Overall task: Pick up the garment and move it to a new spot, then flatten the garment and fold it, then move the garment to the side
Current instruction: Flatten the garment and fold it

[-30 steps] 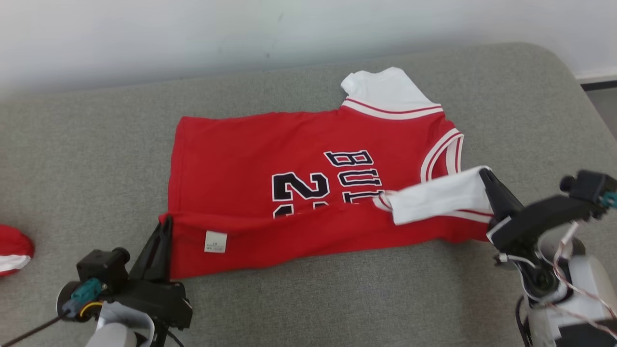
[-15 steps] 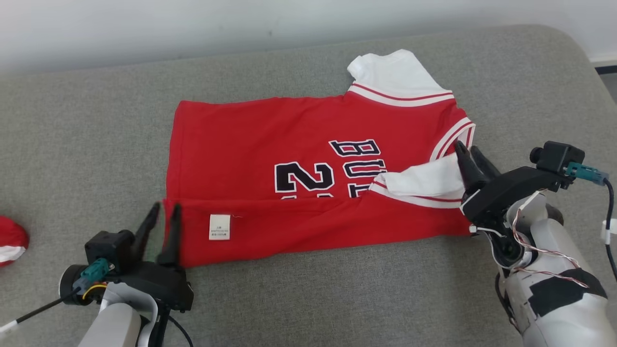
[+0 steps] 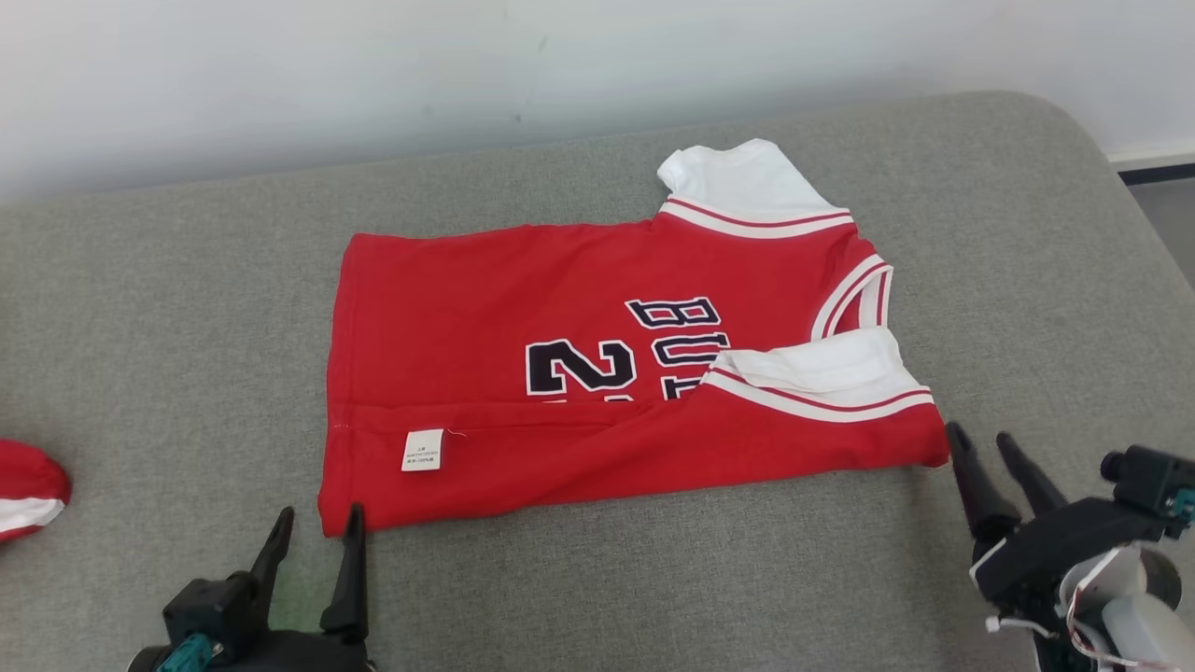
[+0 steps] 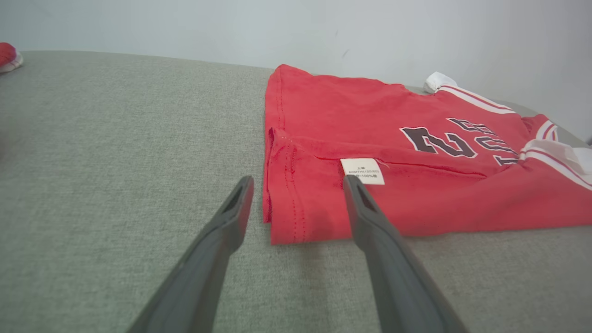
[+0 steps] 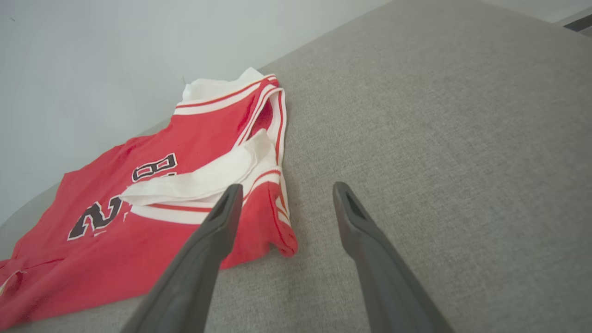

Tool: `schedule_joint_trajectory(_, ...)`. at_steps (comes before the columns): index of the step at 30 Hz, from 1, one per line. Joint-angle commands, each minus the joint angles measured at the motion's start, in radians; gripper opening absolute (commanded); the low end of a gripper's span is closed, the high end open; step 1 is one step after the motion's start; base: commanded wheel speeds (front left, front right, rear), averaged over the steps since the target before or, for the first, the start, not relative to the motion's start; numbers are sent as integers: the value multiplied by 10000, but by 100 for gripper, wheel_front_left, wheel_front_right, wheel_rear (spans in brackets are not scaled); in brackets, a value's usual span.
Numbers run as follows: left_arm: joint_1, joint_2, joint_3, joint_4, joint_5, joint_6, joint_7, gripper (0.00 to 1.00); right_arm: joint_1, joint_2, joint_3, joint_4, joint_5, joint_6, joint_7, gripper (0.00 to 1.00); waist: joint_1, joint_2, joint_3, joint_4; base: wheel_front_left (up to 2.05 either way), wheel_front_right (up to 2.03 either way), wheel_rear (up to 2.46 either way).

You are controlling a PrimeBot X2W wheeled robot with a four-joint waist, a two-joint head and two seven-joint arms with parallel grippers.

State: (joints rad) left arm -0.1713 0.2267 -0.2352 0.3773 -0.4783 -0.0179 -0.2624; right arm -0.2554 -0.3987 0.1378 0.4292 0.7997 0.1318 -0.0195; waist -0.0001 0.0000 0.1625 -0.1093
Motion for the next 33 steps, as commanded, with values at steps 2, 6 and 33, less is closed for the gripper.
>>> schedule_joint_trajectory(2,199,14,105,-27,-56,3,-31,100,283,35,21,-153,28,-24,10,100,1,0,77,-38,0,0,0)
schedule_joint_trajectory(6,244,1,257,89,-35,-74,-33,100,513,191,25,-249,-51,-24,14,100,1,0,163,-135,0,0,0)
schedule_joint_trajectory(33,-378,-495,314,2454,-216,-564,-11,0,249,73,1473,693,-219,-24,-859,0,1,0,-491,144,0,0,0)
